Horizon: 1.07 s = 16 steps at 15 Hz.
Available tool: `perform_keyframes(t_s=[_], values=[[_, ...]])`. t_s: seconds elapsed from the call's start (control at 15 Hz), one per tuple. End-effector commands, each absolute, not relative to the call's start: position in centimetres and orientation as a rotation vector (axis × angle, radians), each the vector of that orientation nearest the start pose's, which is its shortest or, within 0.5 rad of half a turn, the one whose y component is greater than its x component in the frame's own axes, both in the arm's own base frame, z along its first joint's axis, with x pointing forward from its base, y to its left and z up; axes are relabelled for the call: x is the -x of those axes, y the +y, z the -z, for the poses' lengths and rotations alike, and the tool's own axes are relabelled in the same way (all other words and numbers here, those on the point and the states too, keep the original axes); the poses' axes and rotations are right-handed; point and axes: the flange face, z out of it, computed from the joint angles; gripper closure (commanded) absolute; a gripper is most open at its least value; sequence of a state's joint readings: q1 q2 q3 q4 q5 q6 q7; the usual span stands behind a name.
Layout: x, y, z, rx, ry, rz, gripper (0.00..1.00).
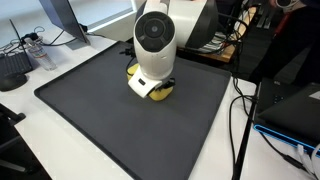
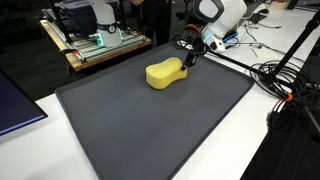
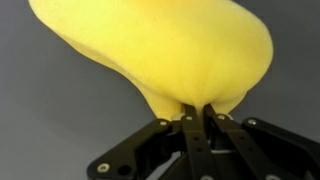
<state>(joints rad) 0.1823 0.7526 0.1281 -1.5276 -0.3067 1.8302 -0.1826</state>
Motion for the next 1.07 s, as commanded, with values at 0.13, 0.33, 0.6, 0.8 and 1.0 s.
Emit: perform_keyframes(t_s=[0.13,0.33,0.6,0.8,1.0], values=[[-63.67,16.24,-19.23,3.109,-0.932,-0.731,0.96],[-63.68,15.99,-19.20,3.108,-0.921,-0.730,0.96],[-63.78,15.80,-19.32,3.111,-0.905,-0.713,0.57],[-63.75,15.70,-19.38,3.111,-0.898,-0.713,0.36],[-63.76,15.63,-19.48,3.111,-0.884,-0.711,0.16]])
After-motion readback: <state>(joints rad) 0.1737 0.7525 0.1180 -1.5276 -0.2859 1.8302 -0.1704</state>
